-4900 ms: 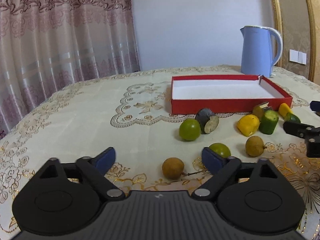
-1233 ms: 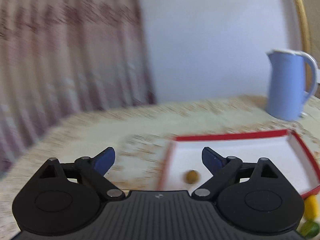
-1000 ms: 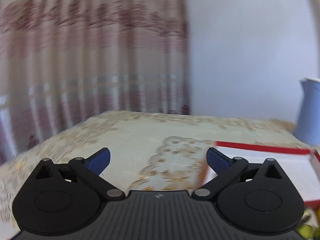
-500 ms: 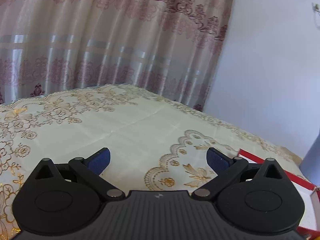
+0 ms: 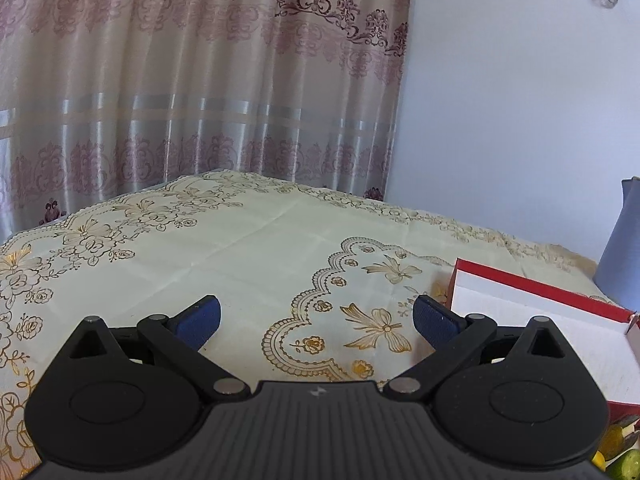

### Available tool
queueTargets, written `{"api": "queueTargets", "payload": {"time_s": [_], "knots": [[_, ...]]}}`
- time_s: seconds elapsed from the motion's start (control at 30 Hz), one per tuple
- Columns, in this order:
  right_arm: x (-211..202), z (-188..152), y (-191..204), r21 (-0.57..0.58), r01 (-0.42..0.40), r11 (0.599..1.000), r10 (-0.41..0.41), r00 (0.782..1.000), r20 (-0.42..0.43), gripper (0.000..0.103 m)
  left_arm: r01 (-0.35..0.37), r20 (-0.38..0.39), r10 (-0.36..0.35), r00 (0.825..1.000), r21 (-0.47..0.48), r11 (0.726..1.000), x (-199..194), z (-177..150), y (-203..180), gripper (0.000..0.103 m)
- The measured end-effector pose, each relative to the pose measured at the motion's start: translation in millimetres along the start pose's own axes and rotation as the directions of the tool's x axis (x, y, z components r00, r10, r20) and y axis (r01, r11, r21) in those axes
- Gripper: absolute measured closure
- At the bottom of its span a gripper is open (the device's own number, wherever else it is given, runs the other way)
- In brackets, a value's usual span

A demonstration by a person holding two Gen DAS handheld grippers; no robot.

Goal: Organize fruits
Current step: 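Lift the left gripper away while the right gripper grasps a large brown longan, then carry the large longan in the right gripper over the red tray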

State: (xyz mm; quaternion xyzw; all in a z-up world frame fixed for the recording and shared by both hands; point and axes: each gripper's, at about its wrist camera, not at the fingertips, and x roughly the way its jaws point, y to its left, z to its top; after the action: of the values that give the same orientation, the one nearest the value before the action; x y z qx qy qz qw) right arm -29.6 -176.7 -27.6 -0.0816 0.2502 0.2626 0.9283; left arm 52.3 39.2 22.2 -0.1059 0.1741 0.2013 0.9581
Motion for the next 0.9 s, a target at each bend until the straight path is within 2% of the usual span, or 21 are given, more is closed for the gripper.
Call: {"api": "queueTargets", "payload": {"time_s": [0.3,0.5,0.63,0.77,0.9], "knots": [[-2,0,-3,0.019,-0.015,1.0,0.015,1.0,0.003,0.077,-0.007,-0.027,0.007,1.0,0.008,1.0,3,-1,6,0.0],[-6,0,-9,0.038,-0.013,0.999,0.012,1.0,0.019,0.077,-0.112,-0.118,0.117,0.986,0.046,0.993,22,-6,7,0.0],[-11,0,-11,0.048,-0.014,0.999,0.012,0.999,0.033,0.077,-0.101,-0.18,0.105,0.978,0.031,0.994,31,-7,12,0.0],[-19,0,-14,0.053,-0.013,0.998,0.01,0.999,0.053,0.077,-0.094,-0.193,0.096,0.977,0.019,0.995,32,-8,16,0.0],[-25,1,-23,0.072,-0.007,0.997,0.002,0.998,0.07,0.077,-0.119,-0.212,0.126,0.969,0.047,0.992,32,-10,13,0.0]]}}
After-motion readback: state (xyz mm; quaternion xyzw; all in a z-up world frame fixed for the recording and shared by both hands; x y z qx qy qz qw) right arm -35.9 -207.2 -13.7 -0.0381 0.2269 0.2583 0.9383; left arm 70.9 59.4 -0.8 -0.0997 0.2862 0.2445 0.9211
